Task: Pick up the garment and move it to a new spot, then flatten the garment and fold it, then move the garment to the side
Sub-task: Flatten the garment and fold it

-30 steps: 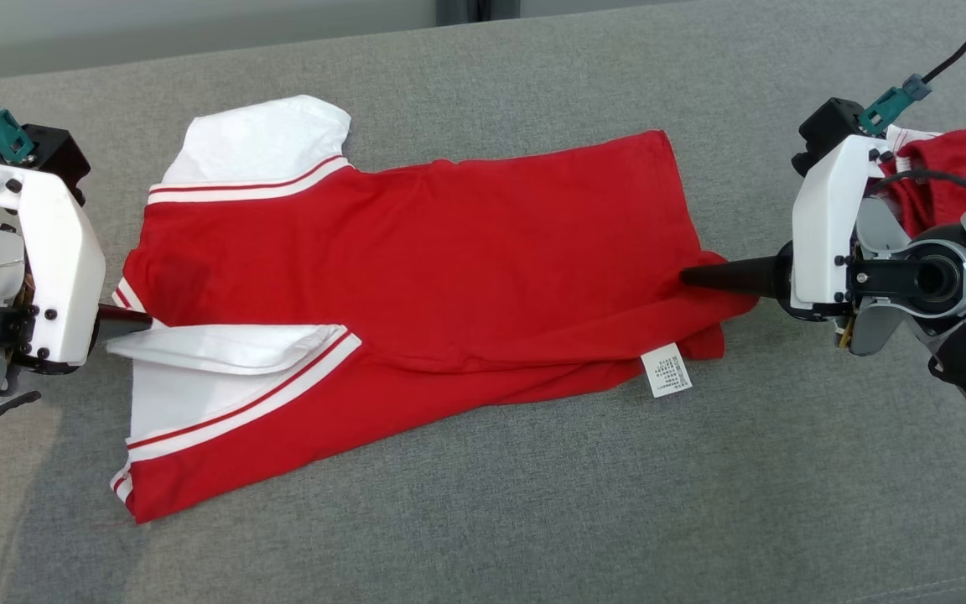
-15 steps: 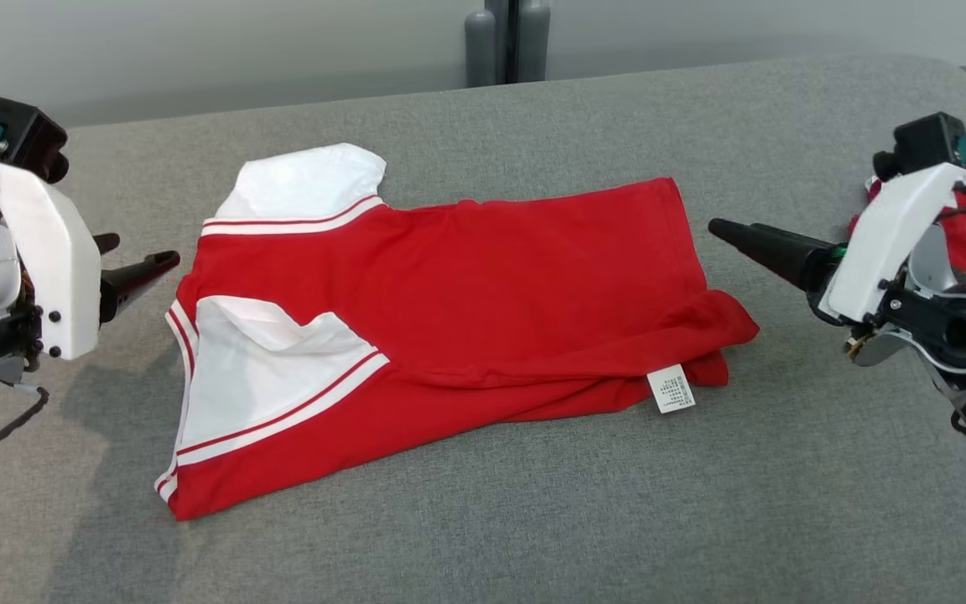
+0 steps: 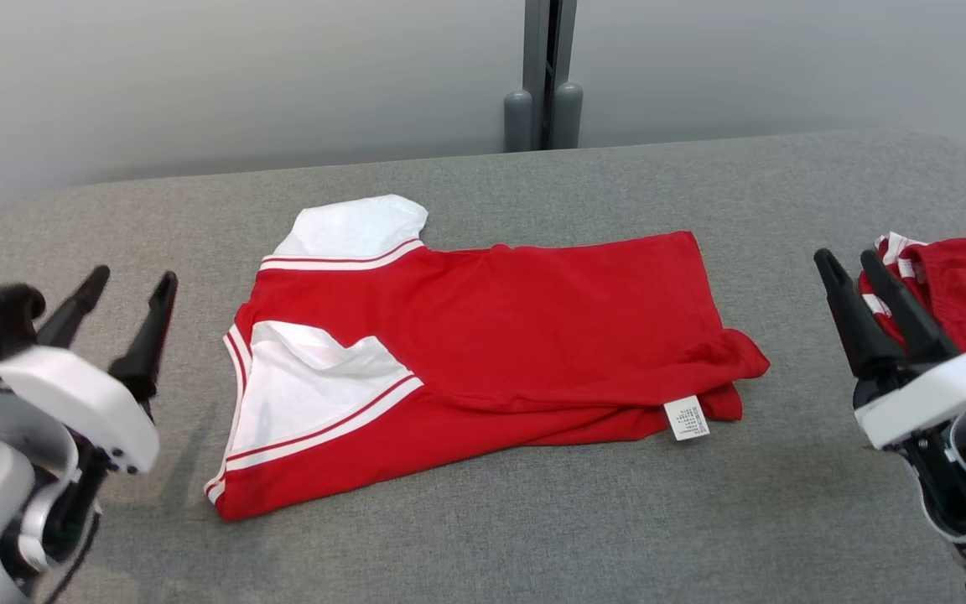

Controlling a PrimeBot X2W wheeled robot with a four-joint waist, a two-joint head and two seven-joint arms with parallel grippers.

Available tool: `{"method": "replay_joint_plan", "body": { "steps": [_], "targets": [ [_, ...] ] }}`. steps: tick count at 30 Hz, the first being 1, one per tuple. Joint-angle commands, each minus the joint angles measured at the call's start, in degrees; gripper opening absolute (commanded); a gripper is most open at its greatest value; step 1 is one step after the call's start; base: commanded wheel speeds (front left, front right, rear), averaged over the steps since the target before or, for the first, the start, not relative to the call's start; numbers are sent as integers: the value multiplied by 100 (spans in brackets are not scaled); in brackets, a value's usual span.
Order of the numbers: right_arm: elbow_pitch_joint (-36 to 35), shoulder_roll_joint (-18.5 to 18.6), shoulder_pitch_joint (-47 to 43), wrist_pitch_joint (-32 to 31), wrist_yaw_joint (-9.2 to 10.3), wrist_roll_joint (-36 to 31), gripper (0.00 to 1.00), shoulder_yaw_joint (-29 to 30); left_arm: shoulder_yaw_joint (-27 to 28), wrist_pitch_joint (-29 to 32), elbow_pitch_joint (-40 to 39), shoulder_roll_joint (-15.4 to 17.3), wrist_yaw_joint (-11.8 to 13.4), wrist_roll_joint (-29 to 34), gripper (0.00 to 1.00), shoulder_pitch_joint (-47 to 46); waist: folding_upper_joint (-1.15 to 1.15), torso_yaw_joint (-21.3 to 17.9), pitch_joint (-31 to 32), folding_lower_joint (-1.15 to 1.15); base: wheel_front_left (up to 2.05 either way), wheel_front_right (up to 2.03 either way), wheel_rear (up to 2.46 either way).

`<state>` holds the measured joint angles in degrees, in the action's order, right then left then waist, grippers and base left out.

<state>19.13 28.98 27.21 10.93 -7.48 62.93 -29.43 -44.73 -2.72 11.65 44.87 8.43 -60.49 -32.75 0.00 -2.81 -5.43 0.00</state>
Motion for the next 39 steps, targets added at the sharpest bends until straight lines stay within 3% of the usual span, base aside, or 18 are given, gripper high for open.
{"method": "replay_joint_plan", "body": {
  "steps": [1, 6, 13, 18, 27, 39],
  "targets": [
    [-31, -45, -207, 173, -2, -148, 100, 70, 83, -297, -138, -79, 195, -25, 100, 287, 0, 48, 28, 0, 0, 0, 0],
    [34, -261, -921, 397, -2, -516, 100, 430, 193, -1065, -564, -412, 747, 23, 100, 1164, 0, 136, 16, 0, 0, 0, 0],
    [369, -578, -1396, 433, -2, -1218, 100, 605, 675, -1249, -675, -1003, 1175, 452, 100, 1895, 0, 156, 15, 0, 0, 0, 0],
    [764, -775, -1217, 212, -2, -1533, 100, 483, 936, -1249, -505, -1315, 1055, 862, 100, 2209, 0, 133, -13, 0, 0, 0, 0],
    [1723, -1017, -405, -651, -2, -1586, 100, 4, 627, -867, 291, -1521, 681, 748, 100, 2011, 0, 186, -217, 0, 0, 0, 0],
    [2580, -1166, 158, -1432, -2, -1497, 100, -335, 201, 405, 912, -1509, 313, 505, 100, 1593, 0, 312, -260, 0, 0, 0, 0]
  ]
}}
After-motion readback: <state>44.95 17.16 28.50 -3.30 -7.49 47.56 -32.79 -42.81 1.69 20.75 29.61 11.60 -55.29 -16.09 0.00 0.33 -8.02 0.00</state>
